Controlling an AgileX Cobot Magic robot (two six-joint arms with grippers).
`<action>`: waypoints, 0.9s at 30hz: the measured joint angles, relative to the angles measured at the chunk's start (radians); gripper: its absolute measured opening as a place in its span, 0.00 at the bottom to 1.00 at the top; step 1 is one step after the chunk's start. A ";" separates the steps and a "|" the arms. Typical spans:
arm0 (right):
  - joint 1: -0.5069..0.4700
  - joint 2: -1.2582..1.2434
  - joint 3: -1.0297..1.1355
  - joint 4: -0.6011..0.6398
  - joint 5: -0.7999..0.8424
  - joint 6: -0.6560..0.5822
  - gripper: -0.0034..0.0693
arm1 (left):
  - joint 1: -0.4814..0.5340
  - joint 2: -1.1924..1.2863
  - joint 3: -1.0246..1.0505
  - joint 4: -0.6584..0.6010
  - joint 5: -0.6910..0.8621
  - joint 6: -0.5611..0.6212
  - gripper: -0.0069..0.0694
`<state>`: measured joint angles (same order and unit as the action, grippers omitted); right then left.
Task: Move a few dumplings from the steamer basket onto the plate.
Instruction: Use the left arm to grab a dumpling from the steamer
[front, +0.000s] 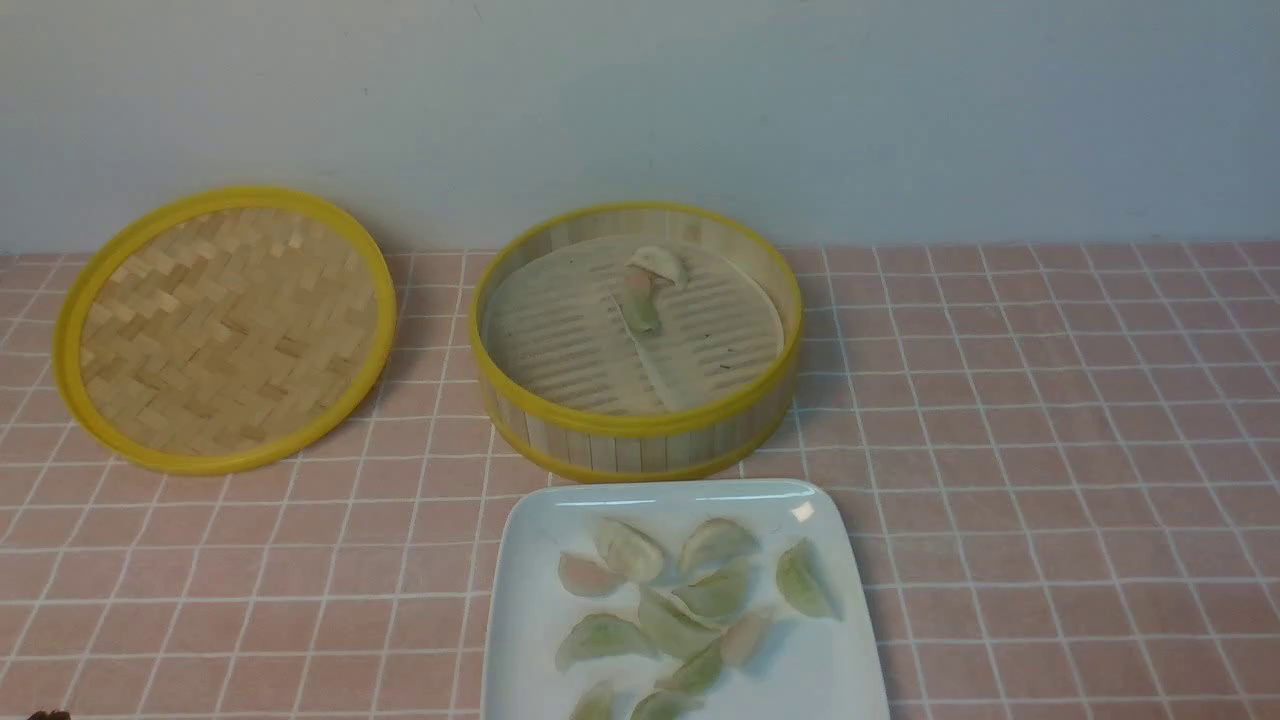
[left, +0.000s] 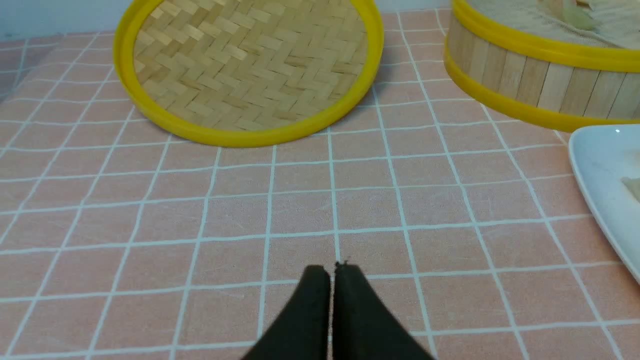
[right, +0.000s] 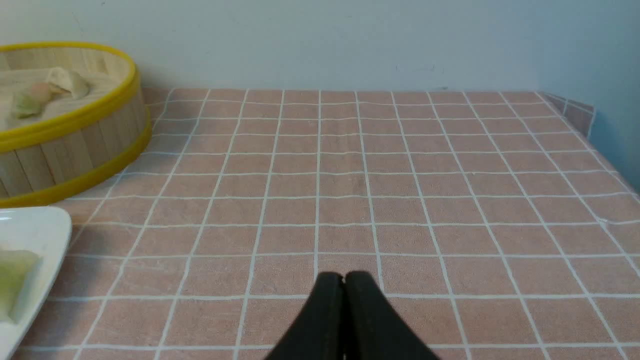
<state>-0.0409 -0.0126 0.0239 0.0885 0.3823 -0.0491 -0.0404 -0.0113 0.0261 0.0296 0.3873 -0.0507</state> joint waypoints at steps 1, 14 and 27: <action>0.000 0.000 0.000 0.000 0.000 0.000 0.03 | 0.000 0.000 0.000 0.000 0.000 0.000 0.08; 0.000 0.000 0.000 0.000 0.000 0.000 0.03 | 0.000 0.000 0.000 0.000 0.000 0.000 0.08; 0.000 0.000 0.000 0.000 0.000 0.000 0.03 | 0.000 0.000 0.004 -0.200 -0.139 -0.116 0.08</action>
<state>-0.0409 -0.0126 0.0239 0.0885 0.3823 -0.0491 -0.0404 -0.0113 0.0305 -0.1706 0.2486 -0.1672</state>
